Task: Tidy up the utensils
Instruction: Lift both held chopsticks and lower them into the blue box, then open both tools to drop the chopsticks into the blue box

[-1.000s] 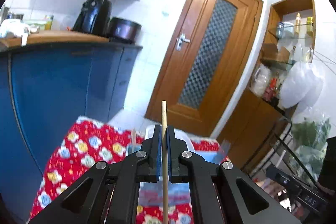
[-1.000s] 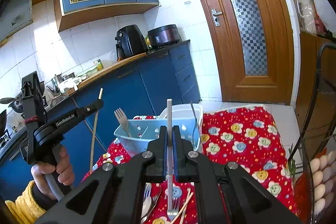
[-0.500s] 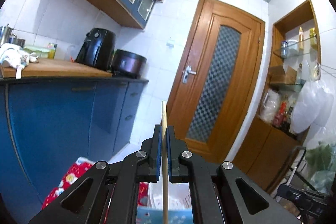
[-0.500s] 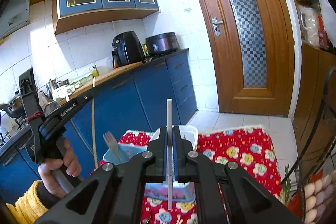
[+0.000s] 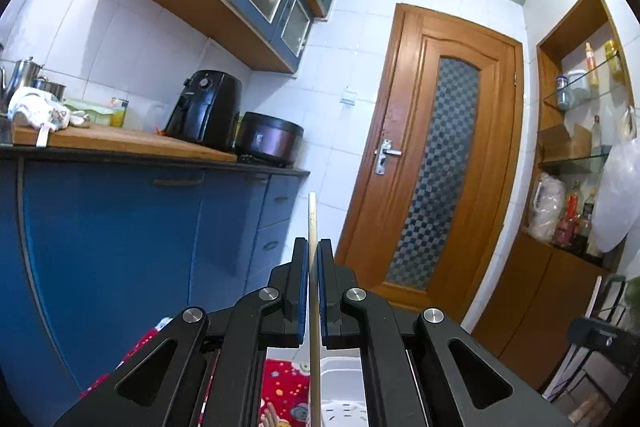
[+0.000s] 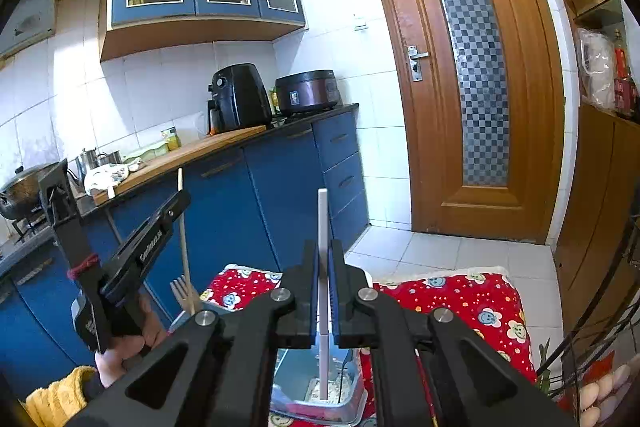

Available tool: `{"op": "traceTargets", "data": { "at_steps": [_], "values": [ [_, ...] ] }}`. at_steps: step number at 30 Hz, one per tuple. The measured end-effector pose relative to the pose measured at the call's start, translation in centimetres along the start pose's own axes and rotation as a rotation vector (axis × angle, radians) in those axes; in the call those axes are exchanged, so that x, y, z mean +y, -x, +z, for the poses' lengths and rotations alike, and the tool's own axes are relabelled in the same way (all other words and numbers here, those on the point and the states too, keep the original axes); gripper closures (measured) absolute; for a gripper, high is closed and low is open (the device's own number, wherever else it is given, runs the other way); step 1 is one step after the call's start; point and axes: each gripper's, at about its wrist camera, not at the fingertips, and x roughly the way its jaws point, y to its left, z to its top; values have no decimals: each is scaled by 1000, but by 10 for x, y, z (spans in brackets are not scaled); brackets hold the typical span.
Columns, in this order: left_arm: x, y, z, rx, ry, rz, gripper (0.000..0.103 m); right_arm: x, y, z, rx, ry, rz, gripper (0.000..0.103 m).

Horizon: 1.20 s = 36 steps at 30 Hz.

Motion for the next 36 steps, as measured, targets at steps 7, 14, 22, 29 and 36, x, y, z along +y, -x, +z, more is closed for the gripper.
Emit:
{"op": "traceTargets", "data": {
  "at_steps": [7, 14, 22, 29, 36],
  "values": [
    [0, -1, -21, 7, -28, 18, 99, 0, -19, -10, 19, 17, -11, 97],
    [-2, 2, -32, 28, -63, 18, 99, -1, -30, -24, 67, 17, -2, 97],
    [-4, 9, -39, 80, -98, 5, 93, -3, -26, -30, 78, -20, 9, 81],
    [-4, 24, -37, 103, -116, 7, 67, -3, -12, -28, 60, -47, 26, 76],
    [-4, 44, -30, 131, -143, -16, 66, -4, 8, -32, 43, -75, 40, 71]
  ]
}}
